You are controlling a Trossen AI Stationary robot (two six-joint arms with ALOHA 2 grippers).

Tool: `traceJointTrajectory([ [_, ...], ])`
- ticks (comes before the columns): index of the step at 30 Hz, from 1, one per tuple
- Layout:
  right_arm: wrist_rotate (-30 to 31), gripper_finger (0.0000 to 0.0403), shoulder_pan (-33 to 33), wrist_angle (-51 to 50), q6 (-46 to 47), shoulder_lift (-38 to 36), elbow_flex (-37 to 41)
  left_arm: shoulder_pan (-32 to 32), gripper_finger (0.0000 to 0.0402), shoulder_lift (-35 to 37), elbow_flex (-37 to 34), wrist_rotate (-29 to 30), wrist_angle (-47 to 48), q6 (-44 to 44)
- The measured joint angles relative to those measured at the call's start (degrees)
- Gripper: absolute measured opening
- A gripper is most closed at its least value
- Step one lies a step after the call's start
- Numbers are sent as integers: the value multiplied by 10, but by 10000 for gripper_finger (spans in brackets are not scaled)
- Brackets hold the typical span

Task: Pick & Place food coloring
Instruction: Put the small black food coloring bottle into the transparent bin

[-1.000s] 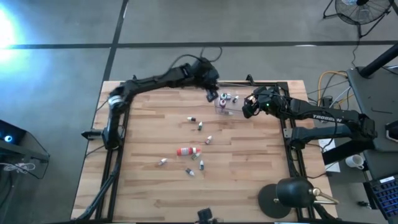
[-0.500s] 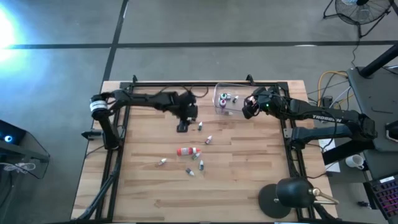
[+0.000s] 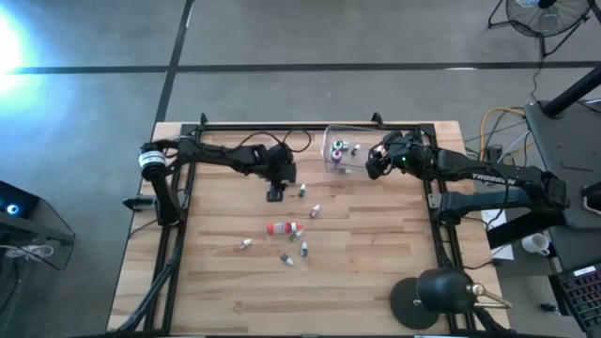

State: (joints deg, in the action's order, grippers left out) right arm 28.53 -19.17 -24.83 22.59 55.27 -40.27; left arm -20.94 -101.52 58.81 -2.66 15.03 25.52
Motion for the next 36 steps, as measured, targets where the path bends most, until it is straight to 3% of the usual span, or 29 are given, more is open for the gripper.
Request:
traceJointTrajectory([
  [9,-1,203,0,2,11,0,0,-7,154,-38,3,-7,-15,-19],
  [18,0,203,0,2,12,0,0,-12,45,-42,24,11,-7,-69],
  [21,0,203,0,2,10,0,0,-13,36,-39,48,48,-8,-93],
  [26,0,203,0,2,8,0,0,-14,40,6,122,88,-13,-89],
  [30,0,203,0,-1,8,0,0,-19,53,10,206,54,-70,-96],
  [32,0,203,0,-1,5,0,0,-22,54,-22,262,-5,-113,-102],
  [36,1,203,0,-4,0,0,0,-20,68,-120,378,-13,-78,-143],
])
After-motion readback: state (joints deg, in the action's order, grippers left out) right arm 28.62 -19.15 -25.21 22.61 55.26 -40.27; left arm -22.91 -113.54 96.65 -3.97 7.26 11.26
